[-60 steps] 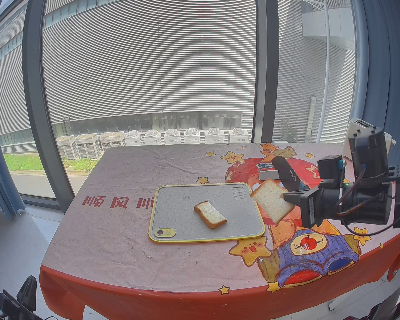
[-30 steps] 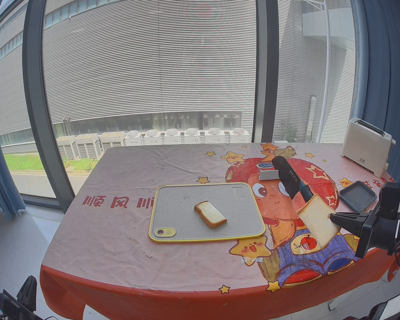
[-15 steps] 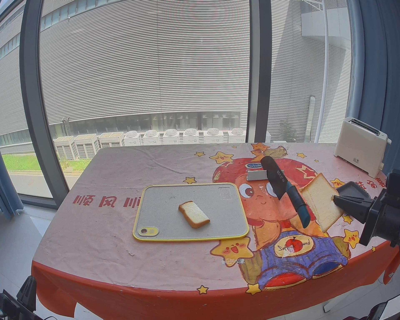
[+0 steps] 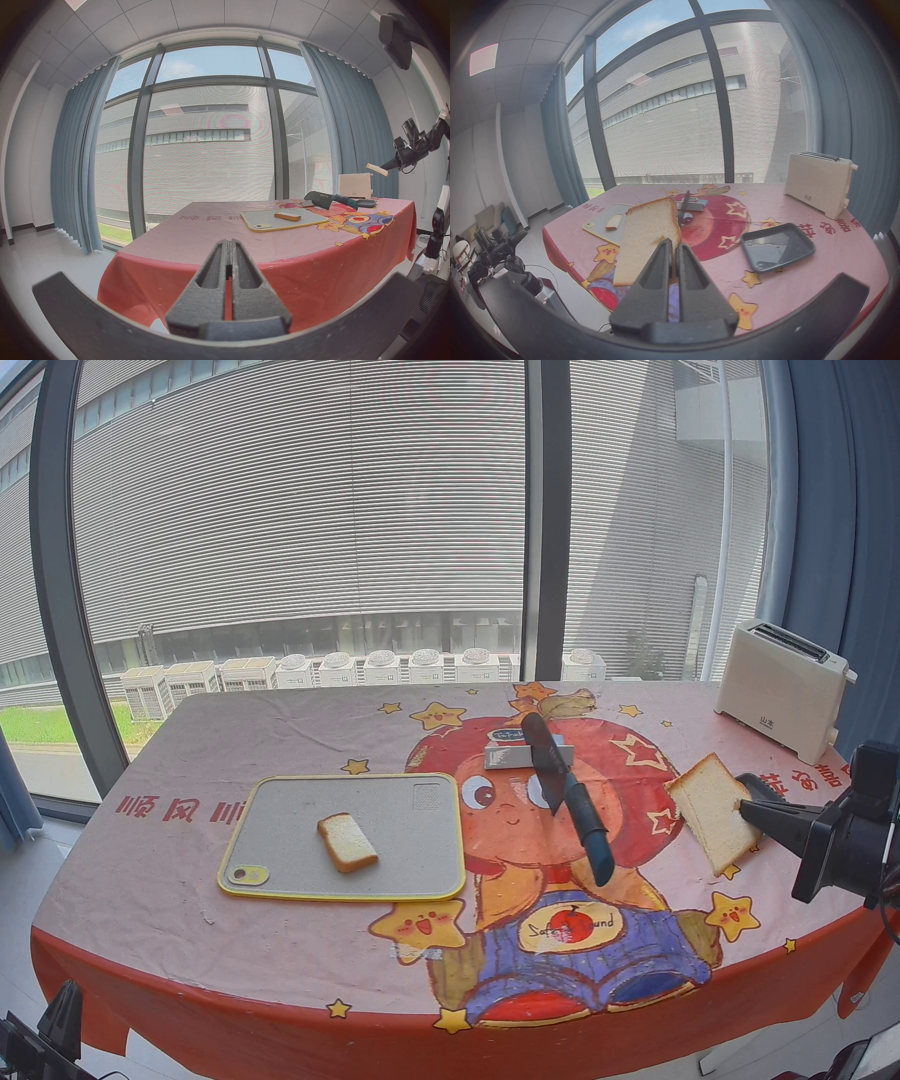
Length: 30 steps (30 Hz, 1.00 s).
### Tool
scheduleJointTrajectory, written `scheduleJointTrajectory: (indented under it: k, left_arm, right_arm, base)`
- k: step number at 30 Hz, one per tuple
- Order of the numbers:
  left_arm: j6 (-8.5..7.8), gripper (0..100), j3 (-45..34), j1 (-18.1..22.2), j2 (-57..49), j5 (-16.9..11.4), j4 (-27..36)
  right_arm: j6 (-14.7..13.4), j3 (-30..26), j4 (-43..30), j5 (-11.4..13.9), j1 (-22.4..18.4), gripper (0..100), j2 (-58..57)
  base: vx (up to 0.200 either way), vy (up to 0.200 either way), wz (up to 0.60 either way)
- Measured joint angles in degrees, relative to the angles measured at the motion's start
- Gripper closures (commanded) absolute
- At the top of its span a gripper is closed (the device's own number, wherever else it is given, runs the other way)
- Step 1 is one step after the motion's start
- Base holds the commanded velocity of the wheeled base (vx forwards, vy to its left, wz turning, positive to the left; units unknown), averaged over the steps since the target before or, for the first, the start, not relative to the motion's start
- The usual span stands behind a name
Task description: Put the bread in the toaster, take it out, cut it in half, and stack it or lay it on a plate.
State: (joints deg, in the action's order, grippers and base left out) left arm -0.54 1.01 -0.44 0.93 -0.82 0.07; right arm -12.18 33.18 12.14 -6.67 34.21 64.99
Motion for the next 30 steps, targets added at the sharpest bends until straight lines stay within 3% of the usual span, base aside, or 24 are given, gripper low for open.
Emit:
scheduleJointTrajectory:
  k: [8,19,30]
  left_arm:
    - [0.00,100,0.0,0.0,0.0,0.0,0.0]
    - [0.00,100,0.0,0.0,0.0,0.0,0.0]
    - [0.00,100,0.0,0.0,0.0,-0.1,0.0]
  right_arm:
    - [0.3,0.2,0.0,0.1,-3.5,100,2.1]
    - [-0.3,0.1,6.1,0.1,-9.7,100,8.5]
    - [0.4,0.0,6.6,1.0,-12.2,100,12.8]
  base:
    - [0.000,-0.200,0.00]
    - [0.000,0.000,0.00]
    - [0.000,0.000,0.00]
